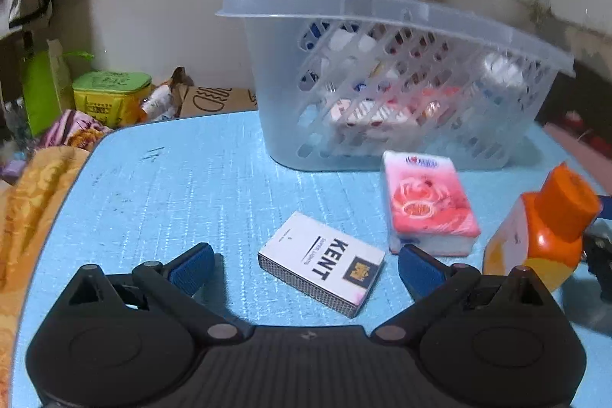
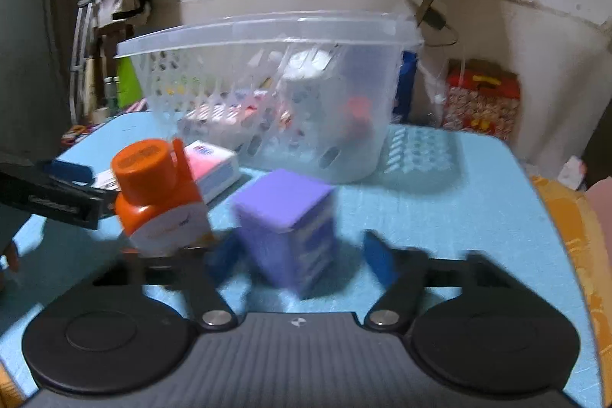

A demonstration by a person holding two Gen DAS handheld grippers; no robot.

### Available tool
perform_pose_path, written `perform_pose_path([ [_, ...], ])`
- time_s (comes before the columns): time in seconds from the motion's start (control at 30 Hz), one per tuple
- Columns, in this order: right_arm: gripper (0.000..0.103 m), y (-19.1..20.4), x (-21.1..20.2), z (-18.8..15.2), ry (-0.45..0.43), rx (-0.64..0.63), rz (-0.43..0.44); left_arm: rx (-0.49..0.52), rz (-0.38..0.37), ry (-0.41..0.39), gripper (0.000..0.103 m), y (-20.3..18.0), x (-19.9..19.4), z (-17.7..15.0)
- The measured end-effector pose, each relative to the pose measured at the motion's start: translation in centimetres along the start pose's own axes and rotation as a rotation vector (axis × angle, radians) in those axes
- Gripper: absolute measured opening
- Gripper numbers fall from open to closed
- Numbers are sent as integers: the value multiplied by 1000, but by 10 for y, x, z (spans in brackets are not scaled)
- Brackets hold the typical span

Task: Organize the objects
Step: 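Grasp the KENT box with left gripper while right gripper grasps the purple box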

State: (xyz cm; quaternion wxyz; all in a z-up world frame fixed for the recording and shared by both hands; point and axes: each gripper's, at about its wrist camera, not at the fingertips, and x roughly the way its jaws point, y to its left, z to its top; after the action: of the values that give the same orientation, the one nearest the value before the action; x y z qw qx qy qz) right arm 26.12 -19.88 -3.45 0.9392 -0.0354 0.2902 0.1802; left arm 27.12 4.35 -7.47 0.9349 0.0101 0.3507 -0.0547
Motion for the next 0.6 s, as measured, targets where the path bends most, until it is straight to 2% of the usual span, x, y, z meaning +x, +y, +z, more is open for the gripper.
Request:
perform_pose_path([
  [0.07,56,0,-5,-2,-10,-4,1,3,0,-26,86,-1,-6,-2],
  [0.1,55,0,-7,-3,-14,-7,-3,2,2,-39,71,0,-8,-3],
  [0.13,55,0,-10,-4,-12,-8,-5,1,8,-53,69,0,-11,-4],
  [0.27,54,-2,-22,-6,-9,-8,-6,2,56,-136,69,0,-26,-9],
  [0.37,54,0,-37,-7,-15,-16,-2,-3,43,-133,69,-4,-34,-13],
  [0.5,54,6,-59,-11,-14,18,65,6,24,-161,69,-15,-61,-20],
  [0.6,54,17,-74,-17,-9,-6,87,11,12,-163,69,-23,-83,-25],
])
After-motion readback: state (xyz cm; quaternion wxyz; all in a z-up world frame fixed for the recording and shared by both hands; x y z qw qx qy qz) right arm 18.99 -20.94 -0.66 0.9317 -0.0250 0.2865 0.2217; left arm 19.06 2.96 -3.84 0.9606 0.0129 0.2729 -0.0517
